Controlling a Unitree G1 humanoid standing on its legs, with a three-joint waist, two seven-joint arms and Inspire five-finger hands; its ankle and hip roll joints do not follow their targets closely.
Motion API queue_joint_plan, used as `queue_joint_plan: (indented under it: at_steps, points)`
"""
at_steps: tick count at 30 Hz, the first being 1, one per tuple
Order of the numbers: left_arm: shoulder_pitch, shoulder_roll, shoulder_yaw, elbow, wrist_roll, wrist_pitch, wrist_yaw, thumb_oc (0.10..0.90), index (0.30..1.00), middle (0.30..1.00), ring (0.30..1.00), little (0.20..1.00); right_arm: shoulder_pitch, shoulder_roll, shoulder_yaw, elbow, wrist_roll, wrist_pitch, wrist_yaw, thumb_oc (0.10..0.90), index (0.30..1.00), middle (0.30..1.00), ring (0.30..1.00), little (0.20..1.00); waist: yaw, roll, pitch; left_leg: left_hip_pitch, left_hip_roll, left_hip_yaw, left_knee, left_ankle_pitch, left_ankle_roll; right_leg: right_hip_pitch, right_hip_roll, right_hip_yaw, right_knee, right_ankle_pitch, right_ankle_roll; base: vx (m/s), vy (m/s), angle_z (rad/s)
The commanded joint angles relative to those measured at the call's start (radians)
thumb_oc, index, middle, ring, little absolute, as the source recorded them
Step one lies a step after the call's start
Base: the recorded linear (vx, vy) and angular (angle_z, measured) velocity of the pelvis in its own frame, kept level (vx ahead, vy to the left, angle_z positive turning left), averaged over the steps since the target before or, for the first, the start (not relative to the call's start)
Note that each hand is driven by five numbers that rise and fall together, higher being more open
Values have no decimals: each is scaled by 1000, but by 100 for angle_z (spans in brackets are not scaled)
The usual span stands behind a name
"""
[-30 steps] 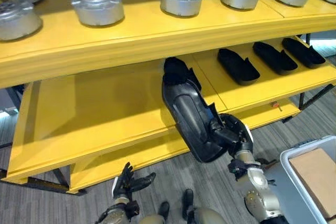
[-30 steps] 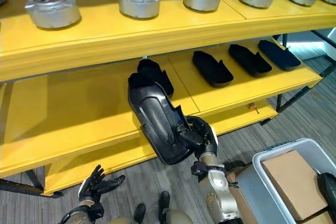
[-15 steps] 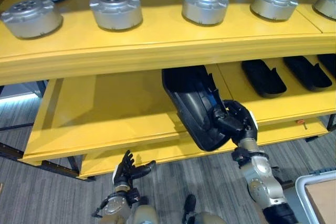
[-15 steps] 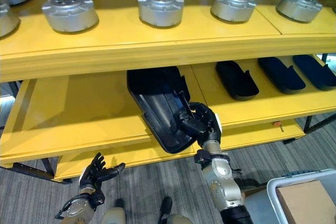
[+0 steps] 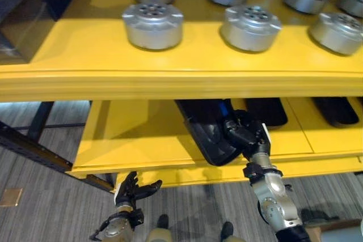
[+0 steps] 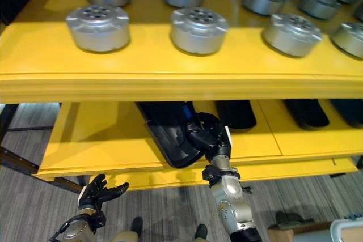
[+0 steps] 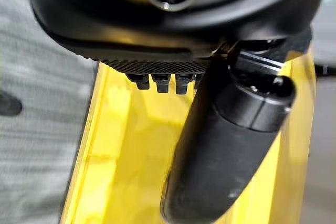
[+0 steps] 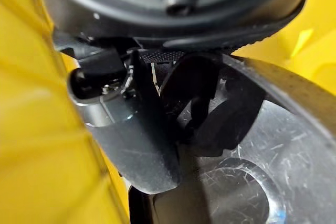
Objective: Move parts from the plastic box to the shelf.
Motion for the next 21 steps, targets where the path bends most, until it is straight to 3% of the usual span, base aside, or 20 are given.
queue_joint_plan:
  at_steps: [1,4,7,13,17,21]
  points:
    - [0,19,-6,-123,20,-81,-31,900,1000,1000,1000,1000,-106,-9,-36,-121,53,-104,17,400,300,300,300,300,-13,-1,-93,-19,53,13,-43,7,35,25,-15,-10,45,-61,84,21,66,16]
    - [2,31,-11,-133,19,-74,-25,900,1000,1000,1000,1000,-148,22,-3,-84,76,-101,5,400,300,300,300,300,12,-11,-83,-36,30,2,-38,4,45,24,-30,-26,41,-47,91,16,75,14]
    - [-26,66,-32,-156,9,-71,-10,900,1000,1000,1000,1000,-263,85,35,29,109,-105,-50,400,300,300,300,300,69,-15,-37,-97,-8,-25,4,-2,55,20,-53,-66,41,-30,98,-43,44,24]
    - [-61,97,-77,-169,-12,-79,4,900,1000,1000,1000,1000,-388,125,11,141,120,-133,-137,400,300,300,300,300,106,4,28,-175,-34,-50,94,-19,56,0,-73,-93,70,-35,92,-72,-2,27]
    - [-130,123,-145,-188,-43,-90,30,900,1000,1000,1000,1000,-590,144,-59,296,136,-169,-244,400,300,300,300,300,131,69,146,-293,-58,-78,240,-47,55,-78,-93,-100,183,-80,66,-223,19,23]
    - [-163,118,-179,-194,-49,-92,52,900,1000,1000,1000,1000,-658,138,-100,336,127,-179,-297,400,300,300,300,300,130,104,204,-357,-71,-84,340,-79,51,-131,-108,-89,281,-124,49,-111,20,14]
